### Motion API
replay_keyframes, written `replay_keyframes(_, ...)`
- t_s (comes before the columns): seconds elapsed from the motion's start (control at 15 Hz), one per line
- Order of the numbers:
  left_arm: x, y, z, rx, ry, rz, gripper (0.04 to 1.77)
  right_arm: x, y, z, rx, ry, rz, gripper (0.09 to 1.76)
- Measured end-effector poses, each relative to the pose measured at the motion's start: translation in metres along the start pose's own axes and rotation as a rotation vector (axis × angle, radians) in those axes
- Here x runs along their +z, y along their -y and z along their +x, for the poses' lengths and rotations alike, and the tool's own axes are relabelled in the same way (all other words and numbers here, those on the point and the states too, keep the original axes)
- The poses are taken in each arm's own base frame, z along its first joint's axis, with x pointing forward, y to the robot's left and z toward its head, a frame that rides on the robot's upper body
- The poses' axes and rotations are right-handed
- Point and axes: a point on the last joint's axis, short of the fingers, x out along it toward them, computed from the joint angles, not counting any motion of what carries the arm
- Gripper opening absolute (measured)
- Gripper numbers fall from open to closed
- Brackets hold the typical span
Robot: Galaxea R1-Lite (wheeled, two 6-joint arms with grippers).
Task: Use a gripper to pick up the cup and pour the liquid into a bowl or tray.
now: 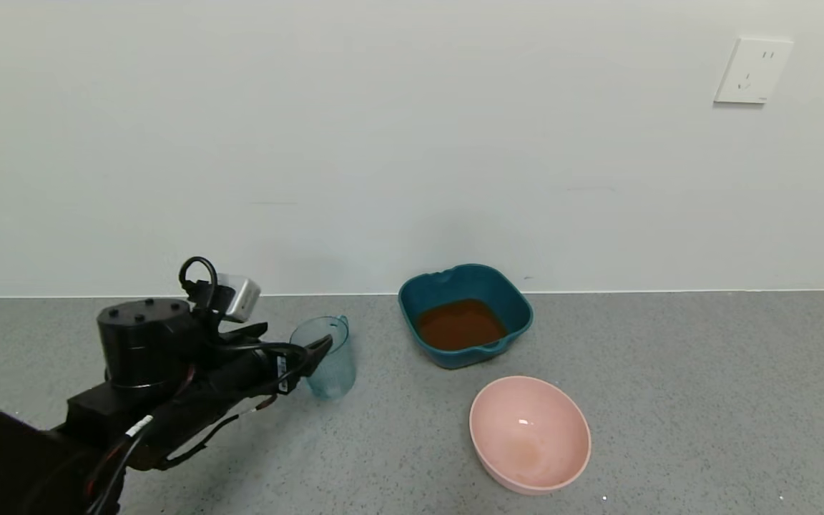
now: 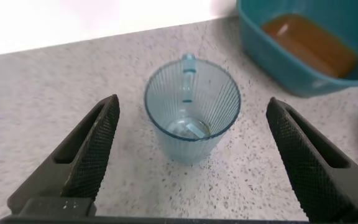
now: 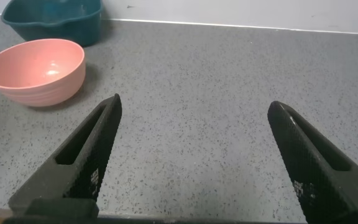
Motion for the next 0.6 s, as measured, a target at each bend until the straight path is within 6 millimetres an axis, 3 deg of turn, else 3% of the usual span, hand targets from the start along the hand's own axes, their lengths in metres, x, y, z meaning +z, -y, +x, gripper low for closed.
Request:
replay_keyframes(0.27,0.038,-0.004,-0.049,0.036,0.042,-0.003,1.70,0.000,0.000,0.000,0.000,-0.001,0.000,1.71)
replay_keyframes(0.6,0.063,-0.013,-0.116,0.081,0.089,-0.011,1.71,0.000,0.000,0.000,0.000,0.000,0.000,1.71)
